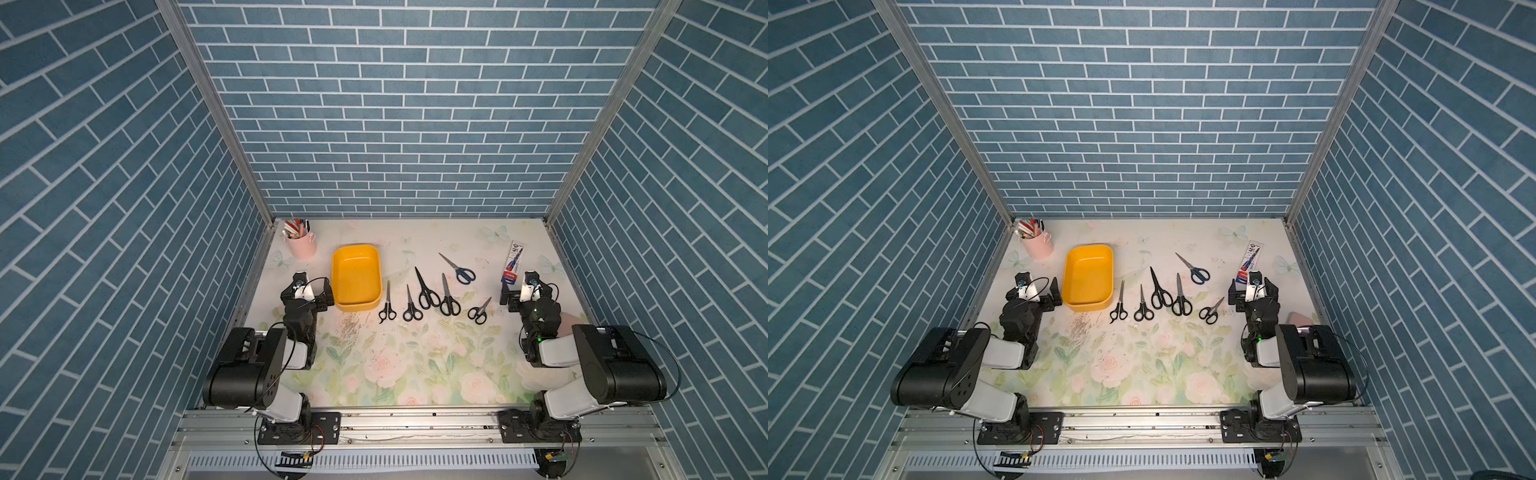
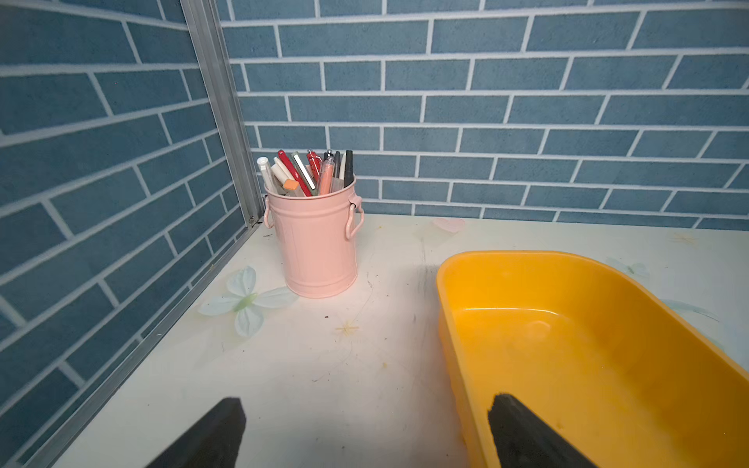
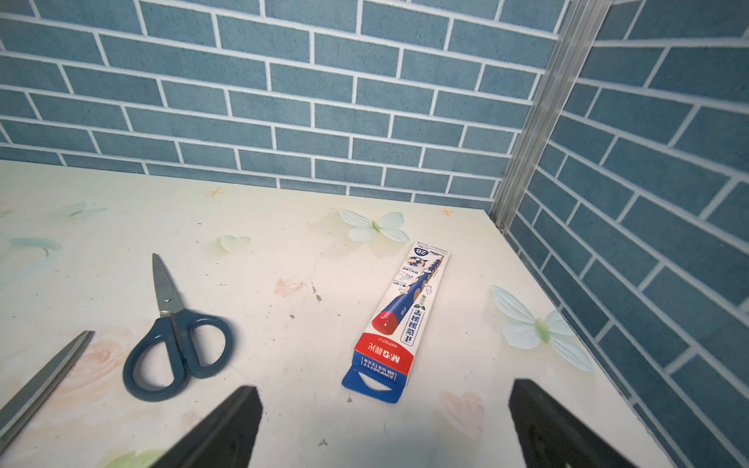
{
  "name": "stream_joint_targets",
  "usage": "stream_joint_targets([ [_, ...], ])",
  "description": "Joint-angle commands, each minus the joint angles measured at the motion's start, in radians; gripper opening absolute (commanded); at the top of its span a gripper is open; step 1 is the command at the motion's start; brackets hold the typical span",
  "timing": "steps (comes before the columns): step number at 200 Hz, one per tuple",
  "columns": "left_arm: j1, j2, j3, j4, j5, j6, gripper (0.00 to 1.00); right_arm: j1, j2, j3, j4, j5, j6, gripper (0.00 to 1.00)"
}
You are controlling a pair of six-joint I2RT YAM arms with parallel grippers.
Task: Put the scissors into the storage box
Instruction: Pick up the scissors from the center of the board.
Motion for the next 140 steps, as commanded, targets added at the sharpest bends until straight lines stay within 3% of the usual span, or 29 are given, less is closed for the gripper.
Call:
stream_joint_targets([
  [1, 0.005, -0.002, 0.015, -0.001, 0.007, 0.010, 1.00, -0.003, 0.009, 0.006, 0.006, -0.006, 0.031, 1.00],
  [97, 0.006, -0.010, 0.023, -0.015, 0.004, 0.006, 1.00, -0.003, 0.000, 0.007, 0.005, -0.001, 0.034, 0.99],
  [107, -0.007, -0.087, 0.102, -0.221, -0.046, 0.000, 1.00, 0.012, -0.084, 0.053, -0.139, 0.036, 0.029, 0.92],
  [125, -0.053, -0.242, 0.407, -0.817, -0.142, -0.124, 0.94, 0.071, -0.254, 0.287, -0.710, 0.077, 0.144, 0.84],
  [140, -0.202, -0.323, 0.528, -1.042, -0.205, -0.193, 0.94, 0.214, -0.319, 0.381, -0.960, 0.084, 0.191, 0.87],
])
